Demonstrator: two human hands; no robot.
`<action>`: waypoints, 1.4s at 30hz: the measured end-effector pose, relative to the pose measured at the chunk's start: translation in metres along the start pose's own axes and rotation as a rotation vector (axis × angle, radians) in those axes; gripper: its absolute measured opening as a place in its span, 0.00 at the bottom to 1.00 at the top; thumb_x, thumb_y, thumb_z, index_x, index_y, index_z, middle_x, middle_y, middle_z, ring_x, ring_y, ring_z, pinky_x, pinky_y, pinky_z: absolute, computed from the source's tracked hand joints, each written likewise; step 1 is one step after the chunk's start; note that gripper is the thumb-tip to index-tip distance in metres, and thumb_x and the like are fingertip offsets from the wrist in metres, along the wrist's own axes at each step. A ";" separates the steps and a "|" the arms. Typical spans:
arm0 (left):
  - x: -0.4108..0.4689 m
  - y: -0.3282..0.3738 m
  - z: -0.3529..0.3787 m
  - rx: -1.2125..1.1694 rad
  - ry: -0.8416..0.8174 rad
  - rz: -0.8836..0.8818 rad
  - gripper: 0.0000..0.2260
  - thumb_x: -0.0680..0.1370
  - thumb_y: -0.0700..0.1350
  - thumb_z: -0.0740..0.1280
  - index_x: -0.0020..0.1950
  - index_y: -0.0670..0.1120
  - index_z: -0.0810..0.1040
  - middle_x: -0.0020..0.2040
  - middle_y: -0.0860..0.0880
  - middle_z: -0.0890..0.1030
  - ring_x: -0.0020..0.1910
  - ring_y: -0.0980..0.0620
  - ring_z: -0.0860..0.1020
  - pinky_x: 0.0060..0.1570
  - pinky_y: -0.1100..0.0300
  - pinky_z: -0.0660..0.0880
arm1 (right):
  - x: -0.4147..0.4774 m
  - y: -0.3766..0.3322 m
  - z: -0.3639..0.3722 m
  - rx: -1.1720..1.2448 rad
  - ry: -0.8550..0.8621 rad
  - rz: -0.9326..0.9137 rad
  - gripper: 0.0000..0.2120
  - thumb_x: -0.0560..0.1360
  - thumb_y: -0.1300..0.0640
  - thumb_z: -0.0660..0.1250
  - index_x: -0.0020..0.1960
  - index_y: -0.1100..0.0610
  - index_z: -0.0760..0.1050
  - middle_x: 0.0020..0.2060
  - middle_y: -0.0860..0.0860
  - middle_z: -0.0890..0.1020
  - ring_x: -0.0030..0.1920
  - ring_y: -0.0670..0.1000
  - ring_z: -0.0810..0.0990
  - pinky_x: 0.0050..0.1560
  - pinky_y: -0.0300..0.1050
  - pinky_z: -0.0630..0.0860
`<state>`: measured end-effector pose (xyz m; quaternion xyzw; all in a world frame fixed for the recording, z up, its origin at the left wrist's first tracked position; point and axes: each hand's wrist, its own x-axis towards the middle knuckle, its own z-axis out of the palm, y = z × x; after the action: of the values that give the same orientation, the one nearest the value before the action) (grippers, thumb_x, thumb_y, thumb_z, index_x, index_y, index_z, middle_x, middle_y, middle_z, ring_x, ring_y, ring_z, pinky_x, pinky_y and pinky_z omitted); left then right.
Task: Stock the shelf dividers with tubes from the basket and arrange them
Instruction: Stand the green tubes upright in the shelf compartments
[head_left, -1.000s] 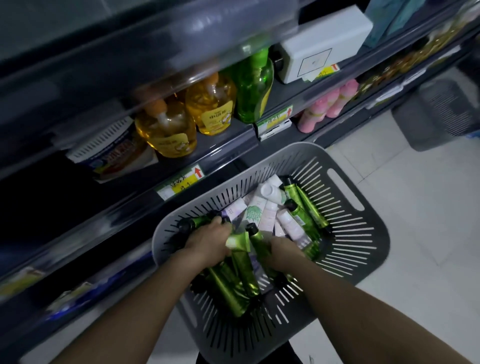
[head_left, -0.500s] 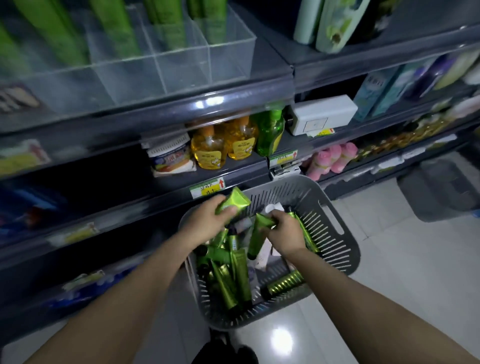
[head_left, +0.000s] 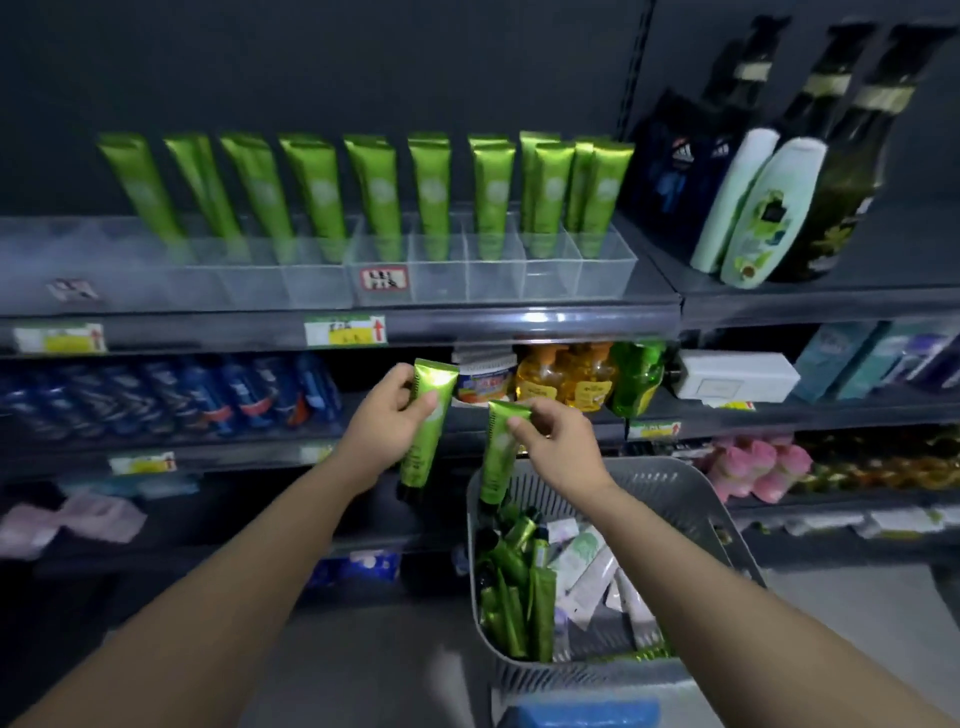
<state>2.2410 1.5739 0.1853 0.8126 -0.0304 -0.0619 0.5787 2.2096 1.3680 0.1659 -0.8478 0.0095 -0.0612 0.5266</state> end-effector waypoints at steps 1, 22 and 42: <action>-0.001 -0.001 -0.013 0.003 0.023 -0.008 0.21 0.74 0.56 0.66 0.61 0.44 0.71 0.58 0.31 0.76 0.61 0.34 0.74 0.59 0.43 0.73 | 0.002 -0.011 0.007 0.008 -0.025 -0.035 0.02 0.76 0.56 0.68 0.47 0.50 0.78 0.36 0.49 0.81 0.38 0.49 0.78 0.42 0.44 0.75; -0.001 0.028 -0.251 0.035 0.338 0.223 0.11 0.75 0.46 0.70 0.51 0.41 0.76 0.41 0.47 0.72 0.41 0.49 0.71 0.45 0.54 0.71 | 0.053 -0.194 0.179 0.153 -0.088 -0.281 0.10 0.71 0.58 0.74 0.39 0.49 0.73 0.32 0.49 0.74 0.33 0.47 0.72 0.38 0.42 0.71; 0.087 0.090 -0.389 -0.040 0.450 0.484 0.11 0.75 0.36 0.69 0.42 0.51 0.73 0.34 0.50 0.75 0.37 0.51 0.72 0.37 0.59 0.70 | 0.150 -0.316 0.239 0.268 0.020 -0.477 0.13 0.68 0.61 0.76 0.34 0.48 0.75 0.29 0.46 0.75 0.32 0.51 0.74 0.37 0.53 0.76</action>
<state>2.3825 1.8986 0.3898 0.7635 -0.0928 0.2578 0.5848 2.3708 1.7094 0.3579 -0.7482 -0.1934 -0.1924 0.6048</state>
